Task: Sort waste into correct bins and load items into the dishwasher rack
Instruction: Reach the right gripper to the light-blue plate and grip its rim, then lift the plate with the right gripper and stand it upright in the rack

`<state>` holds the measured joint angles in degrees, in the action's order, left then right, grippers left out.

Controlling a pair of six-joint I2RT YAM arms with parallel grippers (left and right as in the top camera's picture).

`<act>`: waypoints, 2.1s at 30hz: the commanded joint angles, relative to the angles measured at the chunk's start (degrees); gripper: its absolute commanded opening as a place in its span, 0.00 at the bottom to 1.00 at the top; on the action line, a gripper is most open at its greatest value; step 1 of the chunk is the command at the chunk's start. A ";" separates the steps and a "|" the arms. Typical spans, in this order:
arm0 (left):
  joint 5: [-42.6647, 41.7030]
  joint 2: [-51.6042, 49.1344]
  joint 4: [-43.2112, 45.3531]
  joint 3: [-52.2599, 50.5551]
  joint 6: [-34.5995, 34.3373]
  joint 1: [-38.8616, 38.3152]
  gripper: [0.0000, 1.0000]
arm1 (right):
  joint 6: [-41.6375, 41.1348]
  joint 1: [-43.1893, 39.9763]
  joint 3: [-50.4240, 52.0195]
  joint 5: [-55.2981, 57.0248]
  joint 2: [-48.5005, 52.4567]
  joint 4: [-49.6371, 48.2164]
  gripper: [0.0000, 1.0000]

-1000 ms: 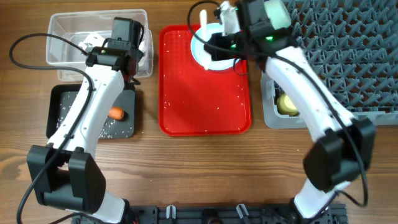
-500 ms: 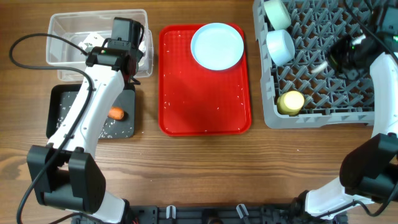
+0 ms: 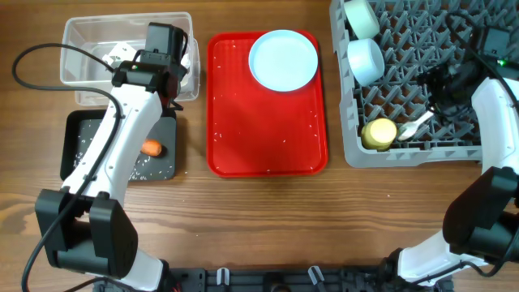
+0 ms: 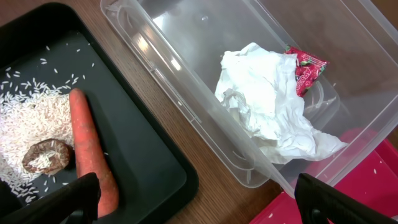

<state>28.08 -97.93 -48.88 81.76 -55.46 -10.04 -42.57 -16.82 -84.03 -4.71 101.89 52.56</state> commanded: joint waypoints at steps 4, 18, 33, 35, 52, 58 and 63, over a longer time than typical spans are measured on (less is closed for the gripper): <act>1.33 -0.37 -0.02 0.33 -0.94 0.20 1.00 | 18.86 3.26 -5.73 -12.31 -7.06 -4.83 0.77; 1.33 -0.37 -0.02 0.33 -0.94 0.20 1.00 | 26.10 35.60 -9.25 3.89 13.42 -18.80 0.77; 1.33 -0.37 -0.02 0.33 -0.94 0.20 1.00 | 24.35 35.56 -9.25 5.64 26.18 -24.22 0.43; 1.33 -0.37 -0.02 0.33 -0.94 0.20 1.00 | 24.57 35.60 -9.22 6.54 26.49 -22.36 0.34; 1.33 -0.37 -0.02 0.33 -0.94 0.20 1.00 | 32.70 33.27 -21.03 6.43 11.61 -3.13 0.04; 1.33 -0.37 -0.02 0.33 -0.94 0.20 1.00 | 41.35 33.22 -21.03 36.52 -3.32 -9.62 0.04; 1.33 -0.37 -0.02 0.33 -0.94 0.20 1.00 | 51.65 30.21 -20.90 61.57 -3.85 -18.47 0.04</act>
<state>28.05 -97.93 -48.86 81.78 -55.46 -10.04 2.33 15.90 -104.49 44.45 98.39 36.34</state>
